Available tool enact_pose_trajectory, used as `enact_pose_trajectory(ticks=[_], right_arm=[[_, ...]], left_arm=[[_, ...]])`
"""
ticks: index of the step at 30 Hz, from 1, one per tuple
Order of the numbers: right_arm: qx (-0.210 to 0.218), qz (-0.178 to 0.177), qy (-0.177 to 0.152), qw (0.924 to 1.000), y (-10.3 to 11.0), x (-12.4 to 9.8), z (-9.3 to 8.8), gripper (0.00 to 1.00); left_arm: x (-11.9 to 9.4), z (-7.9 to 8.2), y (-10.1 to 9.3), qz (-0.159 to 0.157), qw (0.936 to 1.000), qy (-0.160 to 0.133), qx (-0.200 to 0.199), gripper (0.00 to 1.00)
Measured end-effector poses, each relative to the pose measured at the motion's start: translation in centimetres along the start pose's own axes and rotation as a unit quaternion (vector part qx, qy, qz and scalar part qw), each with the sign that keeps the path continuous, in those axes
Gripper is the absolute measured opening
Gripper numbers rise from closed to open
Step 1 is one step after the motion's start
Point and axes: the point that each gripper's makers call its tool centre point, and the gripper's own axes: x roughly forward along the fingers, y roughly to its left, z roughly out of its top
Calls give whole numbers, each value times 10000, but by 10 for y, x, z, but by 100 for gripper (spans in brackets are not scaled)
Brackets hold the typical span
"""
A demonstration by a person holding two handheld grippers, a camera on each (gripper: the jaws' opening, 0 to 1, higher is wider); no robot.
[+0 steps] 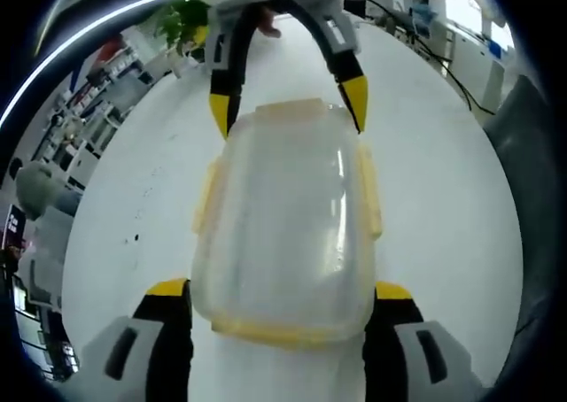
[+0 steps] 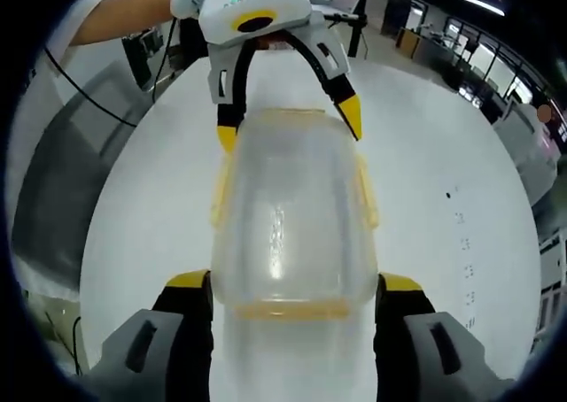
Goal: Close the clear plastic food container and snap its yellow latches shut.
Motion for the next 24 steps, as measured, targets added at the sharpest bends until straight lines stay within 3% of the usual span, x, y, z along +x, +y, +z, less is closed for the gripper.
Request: enact_pose_trajectory(ticks=[7, 24], right_arm=[[12, -81, -9, 10000, -9, 4, 3, 72], [75, -149, -117, 9998, -18, 3, 2, 73]], left_arm=[[3, -5, 12, -27, 9999, 101, 63, 77], [5, -4, 20, -52, 9998, 130, 122, 77]])
